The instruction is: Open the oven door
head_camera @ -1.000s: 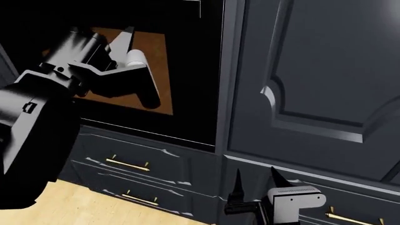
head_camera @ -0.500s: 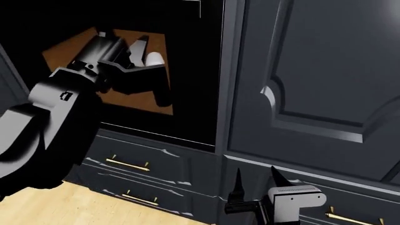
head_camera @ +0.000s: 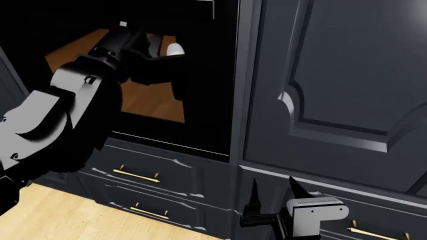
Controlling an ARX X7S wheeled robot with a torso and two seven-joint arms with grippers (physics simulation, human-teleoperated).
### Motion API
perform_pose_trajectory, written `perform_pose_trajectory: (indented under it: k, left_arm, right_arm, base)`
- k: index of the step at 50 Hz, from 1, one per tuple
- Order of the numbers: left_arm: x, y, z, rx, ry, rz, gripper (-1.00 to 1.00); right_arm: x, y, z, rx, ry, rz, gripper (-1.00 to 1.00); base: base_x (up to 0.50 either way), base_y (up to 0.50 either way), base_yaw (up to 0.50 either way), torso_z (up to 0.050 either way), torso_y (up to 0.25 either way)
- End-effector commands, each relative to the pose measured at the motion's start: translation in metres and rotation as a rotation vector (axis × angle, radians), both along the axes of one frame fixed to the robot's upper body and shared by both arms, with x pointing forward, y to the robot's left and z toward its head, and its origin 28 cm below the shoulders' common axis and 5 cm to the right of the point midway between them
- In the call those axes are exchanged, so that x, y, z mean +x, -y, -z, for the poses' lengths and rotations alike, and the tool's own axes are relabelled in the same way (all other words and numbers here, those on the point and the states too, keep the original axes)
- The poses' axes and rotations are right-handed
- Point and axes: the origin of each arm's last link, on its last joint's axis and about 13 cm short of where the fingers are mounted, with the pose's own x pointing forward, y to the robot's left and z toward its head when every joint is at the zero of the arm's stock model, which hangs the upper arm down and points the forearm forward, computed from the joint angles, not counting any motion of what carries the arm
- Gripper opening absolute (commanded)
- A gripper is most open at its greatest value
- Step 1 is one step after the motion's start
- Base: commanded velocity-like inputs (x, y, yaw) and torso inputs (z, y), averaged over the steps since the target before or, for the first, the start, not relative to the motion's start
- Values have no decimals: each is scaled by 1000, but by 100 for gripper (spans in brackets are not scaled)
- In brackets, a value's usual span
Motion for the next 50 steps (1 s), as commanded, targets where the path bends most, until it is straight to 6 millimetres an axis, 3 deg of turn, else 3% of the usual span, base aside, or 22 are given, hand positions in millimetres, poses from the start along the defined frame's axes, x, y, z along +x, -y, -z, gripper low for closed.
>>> perform_pose_trajectory:
  k: [1, 21, 50]
  left_arm:
    - [10, 2, -9, 16, -3, -16, 100]
    - [24, 1, -4, 26, -63, -51, 100]
    - [36, 22, 4, -8, -78, 3, 100]
  right_arm:
    - [0, 0, -1, 3, 3, -2, 100]
    - [0, 0, -2, 12, 7, -1, 100]
    - [0, -1, -2, 9, 8, -10, 100]
  base:
    - [0, 0, 0, 0, 0]
    - [0, 0, 0, 0, 0]
    - [0, 0, 0, 0, 0]
